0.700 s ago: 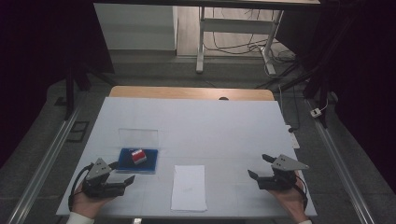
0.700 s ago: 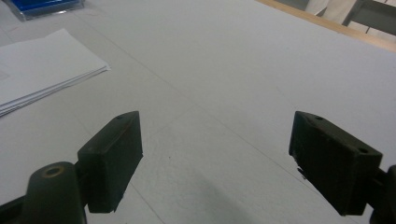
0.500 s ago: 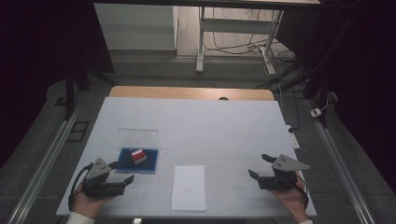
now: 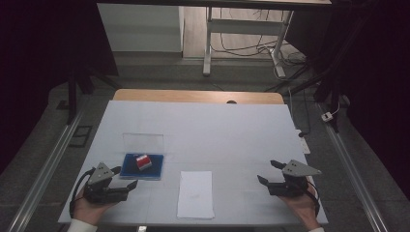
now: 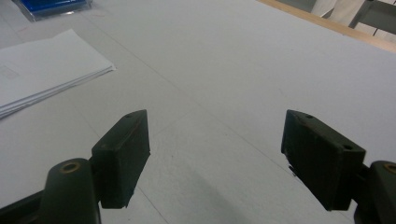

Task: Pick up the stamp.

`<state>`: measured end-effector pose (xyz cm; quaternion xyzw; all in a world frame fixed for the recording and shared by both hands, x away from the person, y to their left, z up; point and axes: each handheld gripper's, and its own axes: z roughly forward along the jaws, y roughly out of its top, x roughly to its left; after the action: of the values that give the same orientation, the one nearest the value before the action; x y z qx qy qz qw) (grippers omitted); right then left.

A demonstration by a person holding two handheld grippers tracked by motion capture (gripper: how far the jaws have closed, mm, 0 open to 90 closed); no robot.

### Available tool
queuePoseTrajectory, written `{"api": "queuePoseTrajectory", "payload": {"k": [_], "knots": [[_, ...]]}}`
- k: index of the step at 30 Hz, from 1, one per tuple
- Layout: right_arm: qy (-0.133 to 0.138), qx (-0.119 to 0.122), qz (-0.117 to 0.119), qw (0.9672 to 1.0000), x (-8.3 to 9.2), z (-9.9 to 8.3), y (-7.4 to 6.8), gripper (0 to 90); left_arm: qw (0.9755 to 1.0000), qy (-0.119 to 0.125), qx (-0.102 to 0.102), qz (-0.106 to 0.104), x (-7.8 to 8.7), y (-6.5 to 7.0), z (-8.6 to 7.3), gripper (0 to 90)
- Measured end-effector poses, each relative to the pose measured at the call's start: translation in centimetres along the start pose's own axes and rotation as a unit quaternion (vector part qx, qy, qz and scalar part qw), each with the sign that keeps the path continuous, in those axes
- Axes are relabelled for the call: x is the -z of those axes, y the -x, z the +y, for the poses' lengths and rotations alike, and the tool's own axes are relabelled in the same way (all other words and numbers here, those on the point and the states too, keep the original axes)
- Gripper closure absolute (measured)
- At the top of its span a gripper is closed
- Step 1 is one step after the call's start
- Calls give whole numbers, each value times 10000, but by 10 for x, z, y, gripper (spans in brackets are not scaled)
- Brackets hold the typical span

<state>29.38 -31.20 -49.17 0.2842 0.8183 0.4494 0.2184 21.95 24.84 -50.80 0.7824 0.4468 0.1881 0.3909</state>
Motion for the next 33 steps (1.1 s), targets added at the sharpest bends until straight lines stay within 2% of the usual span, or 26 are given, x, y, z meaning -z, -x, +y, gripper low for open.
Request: {"api": "queuePoseTrajectory", "payload": {"k": [3, 6, 9, 14, 20, 33], "knots": [[-23, -4, -44, 10000, 1, 1, 0, 235, 10000, 4, -14, -48, 3, -1, 5, 197], [19, -22, 13, 10000, 0, 1, -1, 236, 9999, -4, -87, -55, 5, 0, 11, 198], [-62, 39, -33, 10000, 1, 1, -1, 236, 9998, -15, -163, -133, 8, 1, 17, 207], [-32, 40, 60, 10000, 0, 2, -2, 240, 9994, -64, -305, -126, 9, 2, 25, 212], [-89, 63, 53, 9999, 0, 1, -2, 244, 9986, -159, -443, -261, 4, 2, 40, 225], [-146, 78, 20, 9999, -2, 0, -2, 248, 9964, -348, -675, -377, -8, -1, 61, 246]]}}
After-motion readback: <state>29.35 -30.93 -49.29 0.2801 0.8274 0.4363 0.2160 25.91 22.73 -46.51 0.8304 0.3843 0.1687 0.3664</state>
